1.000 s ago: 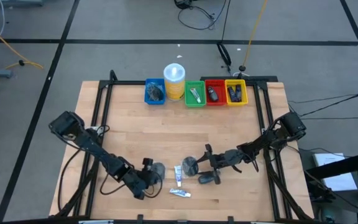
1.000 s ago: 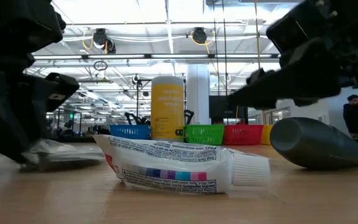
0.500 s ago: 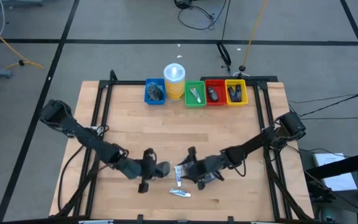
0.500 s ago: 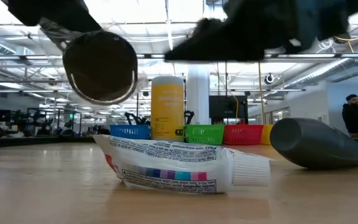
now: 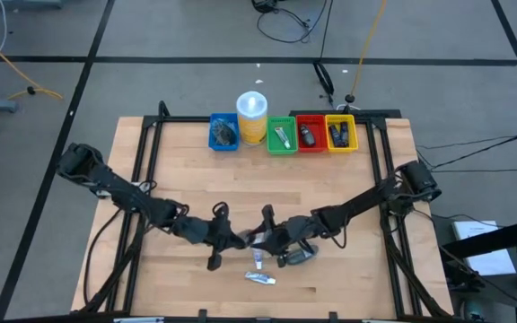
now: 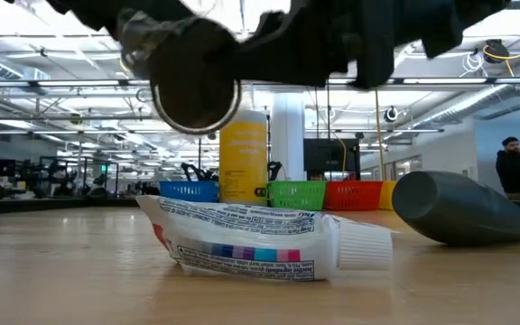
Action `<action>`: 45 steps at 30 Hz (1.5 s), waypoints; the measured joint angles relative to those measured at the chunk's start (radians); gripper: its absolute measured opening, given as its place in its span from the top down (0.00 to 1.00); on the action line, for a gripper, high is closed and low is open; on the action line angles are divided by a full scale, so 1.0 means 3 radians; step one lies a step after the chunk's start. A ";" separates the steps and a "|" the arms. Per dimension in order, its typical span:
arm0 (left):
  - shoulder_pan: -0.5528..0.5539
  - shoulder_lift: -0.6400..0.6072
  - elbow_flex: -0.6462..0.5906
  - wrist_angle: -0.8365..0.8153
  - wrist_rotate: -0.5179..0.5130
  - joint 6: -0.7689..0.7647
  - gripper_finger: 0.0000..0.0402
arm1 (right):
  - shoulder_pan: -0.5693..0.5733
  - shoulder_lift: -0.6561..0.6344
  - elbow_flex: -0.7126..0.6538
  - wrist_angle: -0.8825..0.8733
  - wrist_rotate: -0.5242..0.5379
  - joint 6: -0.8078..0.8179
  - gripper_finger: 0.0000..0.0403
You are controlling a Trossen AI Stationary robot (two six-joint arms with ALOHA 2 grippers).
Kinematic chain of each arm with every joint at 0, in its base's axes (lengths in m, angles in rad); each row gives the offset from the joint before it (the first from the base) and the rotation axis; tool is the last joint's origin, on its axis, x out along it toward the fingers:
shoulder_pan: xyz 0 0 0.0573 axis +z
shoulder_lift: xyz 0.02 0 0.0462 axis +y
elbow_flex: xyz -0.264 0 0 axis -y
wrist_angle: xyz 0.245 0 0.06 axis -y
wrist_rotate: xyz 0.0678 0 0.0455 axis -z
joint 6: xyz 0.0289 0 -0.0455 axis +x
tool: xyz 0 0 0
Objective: Pick & Place Travel size toiletries
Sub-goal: Put the hairbrush into the blue basket
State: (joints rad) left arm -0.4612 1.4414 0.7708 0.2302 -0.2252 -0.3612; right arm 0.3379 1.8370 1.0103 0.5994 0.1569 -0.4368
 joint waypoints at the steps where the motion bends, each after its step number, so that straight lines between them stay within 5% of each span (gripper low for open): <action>1: 0.0012 0.0000 0.0000 0.0051 0.0000 0.0035 0.95 | 0.0000 0.0024 -0.0001 -0.0014 0.0001 -0.0027 0.65; 8: 0.0048 -0.0002 0.0000 0.0445 0.0086 0.0631 0.90 | -0.0017 0.0179 -0.0006 0.0110 0.0077 0.0106 0.93; 15: -0.0005 -0.0330 0.0029 0.0517 0.0131 0.1387 0.54 | -0.0129 0.0180 -0.0163 0.0152 0.0079 0.0881 0.92; 22: -0.0318 -0.0391 0.0031 -0.0185 -0.1334 0.1622 0.31 | -0.0410 0.0176 -0.0564 0.0736 0.0083 0.1465 0.94; 26: -0.0317 -0.0245 0.0020 -0.0507 -0.1605 0.0950 0.29 | -0.0505 0.0175 -0.0795 0.1326 0.0083 0.1652 0.92; 32: -0.0155 0.0115 0.0024 -0.0291 -0.1701 0.0482 0.30 | -0.0556 0.0174 -0.0923 0.1683 0.0073 0.1753 0.93; 40: 0.0082 0.0495 0.0025 0.0519 -0.1873 0.0761 0.32 | -0.0546 0.0174 -0.0922 0.1702 -0.0108 0.1684 0.91; 45: 0.0104 0.0541 0.0025 0.0943 -0.1579 0.1248 0.33 | -0.0533 0.0174 -0.0922 0.1679 -0.0107 0.1669 0.92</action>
State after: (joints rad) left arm -0.4301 1.6037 0.7784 0.5129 -0.6989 0.0132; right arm 0.1780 1.8893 0.7337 1.1031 0.1249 0.0638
